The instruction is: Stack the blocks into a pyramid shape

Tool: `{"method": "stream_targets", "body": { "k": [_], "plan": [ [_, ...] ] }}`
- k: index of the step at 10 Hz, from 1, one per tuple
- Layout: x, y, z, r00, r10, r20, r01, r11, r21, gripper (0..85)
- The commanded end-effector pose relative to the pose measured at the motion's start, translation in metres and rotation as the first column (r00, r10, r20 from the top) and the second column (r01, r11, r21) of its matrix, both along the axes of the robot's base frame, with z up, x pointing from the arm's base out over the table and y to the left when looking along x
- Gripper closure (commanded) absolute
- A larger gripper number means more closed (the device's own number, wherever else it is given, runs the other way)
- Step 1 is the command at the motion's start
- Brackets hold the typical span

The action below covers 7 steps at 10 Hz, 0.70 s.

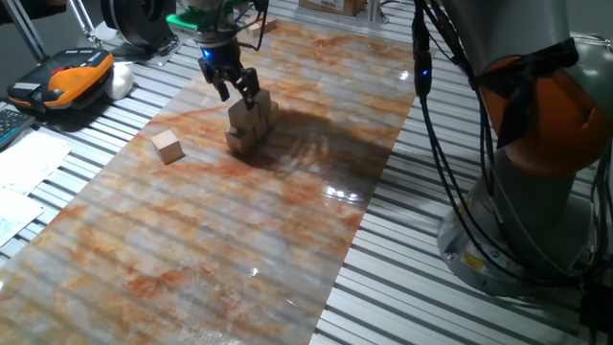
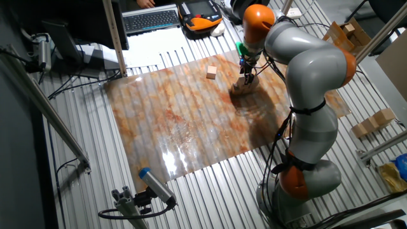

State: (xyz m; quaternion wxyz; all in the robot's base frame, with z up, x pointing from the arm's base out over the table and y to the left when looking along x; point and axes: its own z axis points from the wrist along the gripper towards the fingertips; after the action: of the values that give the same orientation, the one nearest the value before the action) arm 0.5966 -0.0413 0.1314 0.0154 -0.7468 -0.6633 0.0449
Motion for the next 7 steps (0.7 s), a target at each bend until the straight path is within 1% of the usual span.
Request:
{"method": "stream_targets", "body": {
  "k": [1,2,4,5,6,7],
  "plan": [
    [0.0007,0.006,0.005,1.0,0.019,-0.014,-0.02,1.0,-0.018,34.0],
    [0.0019,0.016,0.012,0.998,0.045,-0.043,-0.048,0.998,-0.052,34.0],
    [0.0017,0.033,0.02,0.99,0.137,0.009,-0.137,0.99,-0.035,34.0],
    [0.0004,0.036,0.022,0.977,0.209,0.051,-0.208,0.978,-0.016,51.0],
    [-0.0003,0.039,0.023,0.949,0.302,0.086,-0.303,0.953,-0.004,51.0],
    [0.0,0.04,0.023,0.91,0.402,0.1,-0.404,0.915,-0.007,68.0]
  ]
}}
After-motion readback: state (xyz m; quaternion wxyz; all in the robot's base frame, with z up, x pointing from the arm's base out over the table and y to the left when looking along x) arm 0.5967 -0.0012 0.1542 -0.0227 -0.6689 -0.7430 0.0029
